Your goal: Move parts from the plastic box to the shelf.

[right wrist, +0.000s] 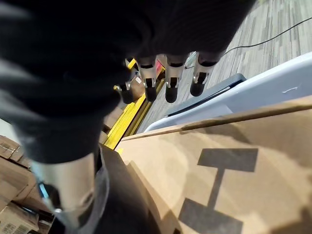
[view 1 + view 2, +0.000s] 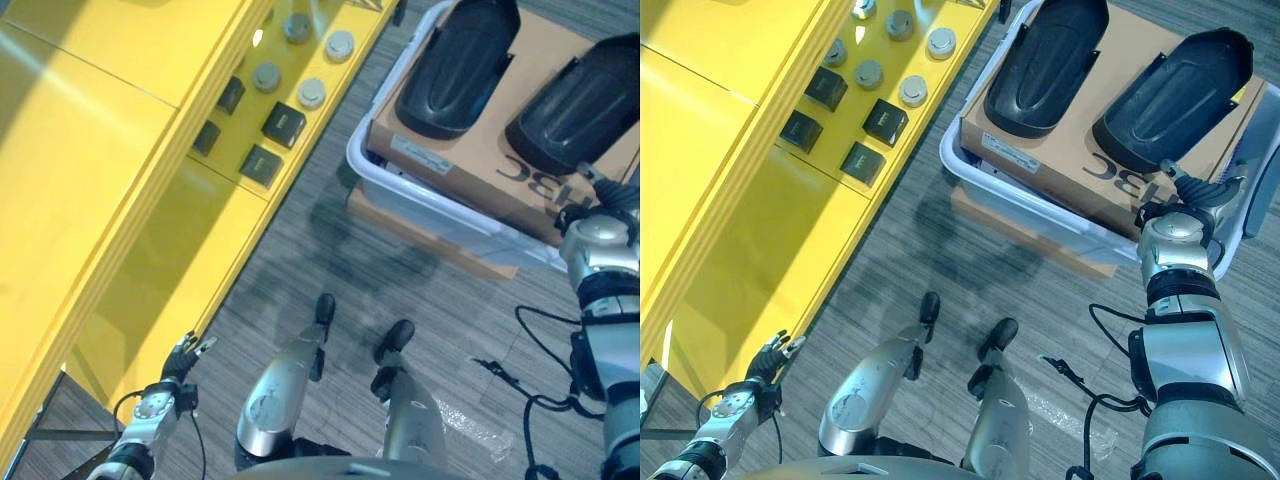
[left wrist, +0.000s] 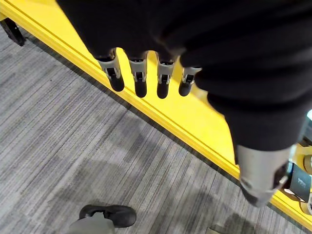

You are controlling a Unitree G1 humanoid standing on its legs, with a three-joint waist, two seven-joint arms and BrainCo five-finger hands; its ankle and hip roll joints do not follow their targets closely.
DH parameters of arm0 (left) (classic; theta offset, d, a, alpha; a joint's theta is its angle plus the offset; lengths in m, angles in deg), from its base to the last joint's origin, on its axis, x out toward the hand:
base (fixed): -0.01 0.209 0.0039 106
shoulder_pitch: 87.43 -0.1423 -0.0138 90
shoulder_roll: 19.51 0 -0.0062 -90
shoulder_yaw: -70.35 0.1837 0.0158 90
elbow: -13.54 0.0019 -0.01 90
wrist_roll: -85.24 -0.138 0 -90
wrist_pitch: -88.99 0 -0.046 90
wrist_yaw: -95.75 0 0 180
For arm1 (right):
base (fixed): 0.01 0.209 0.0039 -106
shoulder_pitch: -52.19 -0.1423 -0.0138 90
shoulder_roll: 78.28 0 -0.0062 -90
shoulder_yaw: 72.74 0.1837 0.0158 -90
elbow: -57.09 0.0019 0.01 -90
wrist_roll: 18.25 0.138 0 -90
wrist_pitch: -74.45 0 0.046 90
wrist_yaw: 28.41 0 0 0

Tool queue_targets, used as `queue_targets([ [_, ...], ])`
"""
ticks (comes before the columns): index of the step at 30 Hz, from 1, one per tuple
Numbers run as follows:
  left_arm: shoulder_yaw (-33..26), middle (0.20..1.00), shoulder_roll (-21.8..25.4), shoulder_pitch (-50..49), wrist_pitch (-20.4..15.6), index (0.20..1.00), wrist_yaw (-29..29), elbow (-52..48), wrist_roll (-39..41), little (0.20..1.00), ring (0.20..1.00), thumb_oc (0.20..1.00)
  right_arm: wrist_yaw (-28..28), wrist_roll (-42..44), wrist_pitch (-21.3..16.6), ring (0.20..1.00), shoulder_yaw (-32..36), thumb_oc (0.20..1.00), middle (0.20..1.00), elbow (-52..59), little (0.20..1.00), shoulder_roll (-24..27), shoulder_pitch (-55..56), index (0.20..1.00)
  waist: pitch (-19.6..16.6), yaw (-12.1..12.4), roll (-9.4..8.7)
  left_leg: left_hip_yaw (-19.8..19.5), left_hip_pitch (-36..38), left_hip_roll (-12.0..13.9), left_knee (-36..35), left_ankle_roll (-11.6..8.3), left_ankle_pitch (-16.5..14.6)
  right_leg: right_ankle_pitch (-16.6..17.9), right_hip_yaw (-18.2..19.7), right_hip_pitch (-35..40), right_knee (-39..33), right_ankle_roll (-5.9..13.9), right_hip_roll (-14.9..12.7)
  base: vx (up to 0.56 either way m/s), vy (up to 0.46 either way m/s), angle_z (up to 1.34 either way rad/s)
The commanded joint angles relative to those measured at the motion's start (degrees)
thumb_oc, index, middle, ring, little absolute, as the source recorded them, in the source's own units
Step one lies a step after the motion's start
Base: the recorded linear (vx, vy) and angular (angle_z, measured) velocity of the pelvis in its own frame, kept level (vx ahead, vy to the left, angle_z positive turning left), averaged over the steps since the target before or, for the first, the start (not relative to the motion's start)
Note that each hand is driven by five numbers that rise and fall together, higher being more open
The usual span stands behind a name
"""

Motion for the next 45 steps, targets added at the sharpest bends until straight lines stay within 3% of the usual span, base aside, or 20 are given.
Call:
queue_targets([
  [1,1.6,1.0,3.2,-4.1,-0.7,1.0,0.5,-1.5,0.8,1.0,1.0,1.0,-2.0,-1.8,-1.9,1.0,-3.1,1.0,1.0,4.1,1.0,4.3,1.5,1.0,-1.9,0.6,-1.45,-4.7,-2.8,5.1,6.8,-4.86,-8.2,-5.4,2.0,1.8,0.9,6.3,-4.1,0.0,0.0,0.0],
  [9,1.5,1.0,2.5,-4.0,-0.5,1.0,0.4,-0.7,0.8,1.0,1.0,1.0,-3.9,-1.1,-3.1,1.0,-1.4,1.0,1.0,6.2,1.0,3.4,3.1,1.0,-1.8,0.1,-1.87,-4.3,-2.9,5.0,7.4,-4.7,-7.1,-4.2,1.6,2.8,-0.2,5.86,-4.4,-0.01,0.009,0.0],
  [17,1.6,1.0,2.7,-3.3,-0.3,1.0,0.4,-0.1,1.0,1.0,1.0,1.0,-4.5,-0.9,-1.2,1.0,-2.4,1.0,1.0,6.0,1.0,3.0,1.2,1.0,-1.6,0.4,-1.73,-4.6,-3.4,4.7,7.6,-4.67,-7.0,-4.1,1.6,2.6,-0.3,5.97,-4.5,0.0,0.0,0.0],
  [22,2.3,1.0,2.2,-3.8,-2.3,1.0,1.4,1.3,1.8,1.0,1.0,1.0,-5.5,-0.3,-5.0,1.0,-4.2,1.0,1.0,5.0,1.0,2.0,-0.5,1.0,-1.6,1.0,-1.49,-4.9,-3.1,4.6,7.3,-4.61,-6.9,-4.4,1.5,3.1,-0.1,5.62,-4.2,0.0,0.012,0.0],
  [25,0.9,1.0,1.9,-4.9,-2.8,1.0,2.7,0.7,1.5,1.0,1.0,1.0,-6.9,-1.3,-4.1,1.0,-2.2,1.0,1.0,11.1,1.0,0.1,2.5,1.0,-2.5,0.8,-2.25,-4.6,-1.7,4.7,6.7,-4.68,-7.2,-4.6,1.6,4.5,-0.8,5.71,-3.8,0.0,0.064,0.02],
  [28,-1.0,1.0,1.3,-6.4,-1.6,1.0,2.0,-1.3,-0.3,1.0,1.0,1.0,-8.4,-5.9,-2.2,1.0,1.1,1.0,1.0,19.3,1.0,-2.2,10.7,1.0,-4.0,-0.2,-3.51,-3.8,0.3,5.1,6.1,-4.69,-7.7,-4.6,2.1,6.2,-1.8,5.87,-3.4,0.02,0.072,-0.02],
  [30,-4.6,1.0,-0.7,-9.2,1.1,1.0,0.2,-2.8,-4.2,1.0,1.0,1.0,-8.9,-11.4,2.0,1.0,5.4,1.0,1.0,32.0,1.0,-7.6,27.2,1.0,-7.0,-2.5,-5.54,-1.5,5.7,6.2,4.2,-4.49,-8.4,-4.2,3.4,10.8,-4.4,6.12,-2.7,0.12,0.148,-0.11],
  [33,-6.1,1.0,-2.3,-10.4,1.9,1.0,-0.4,-2.0,-6.8,1.0,1.0,1.0,-7.3,-12.9,1.8,1.0,7.1,1.0,1.0,33.1,1.0,-10.9,34.3,1.0,-8.9,-3.8,-6.57,0.0,8.3,6.7,2.8,-4.41,-8.4,-3.7,4.1,12.9,-6.1,6.36,-2.5,0.06,0.079,-0.3],
  [36,-7.2,1.0,-3.7,-10.5,2.6,1.0,-1.4,0.3,-9.3,1.0,1.0,1.0,-4.6,-13.2,2.1,1.0,7.8,1.0,1.0,31.8,1.0,-14.2,39.9,1.0,-10.8,-5.1,-7.81,1.3,10.8,7.2,2.1,-4.29,-8.7,-3.3,4.9,14.7,-7.1,6.67,-2.5,0.05,0.067,-0.24],
  [40,-8.2,1.0,-5.3,-10.5,4.1,1.0,-3.5,2.9,-11.5,1.0,1.0,1.0,0.2,-13.4,5.8,1.0,6.0,1.0,1.0,27.6,1.0,-19.3,45.5,1.0,-13.3,-6.4,-9.35,3.4,13.9,7.5,0.8,-4.0,-9.2,-2.6,6.0,17.0,-8.5,7.04,-2.4,0.05,0.068,-0.21],
  [45,-7.3,1.0,-5.4,-8.8,5.9,1.0,-4.6,6.8,-17.0,1.0,1.0,1.0,5.3,-10.6,3.6,1.0,3.0,1.0,1.0,15.0,1.0,-25.0,49.2,1.0,-14.7,-6.9,-10.01,3.4,15.4,6.5,1.7,-2.5,-10.9,-2.5,7.5,17.8,-7.3,7.74,-3.3,0.02,0.067,-0.1],
])
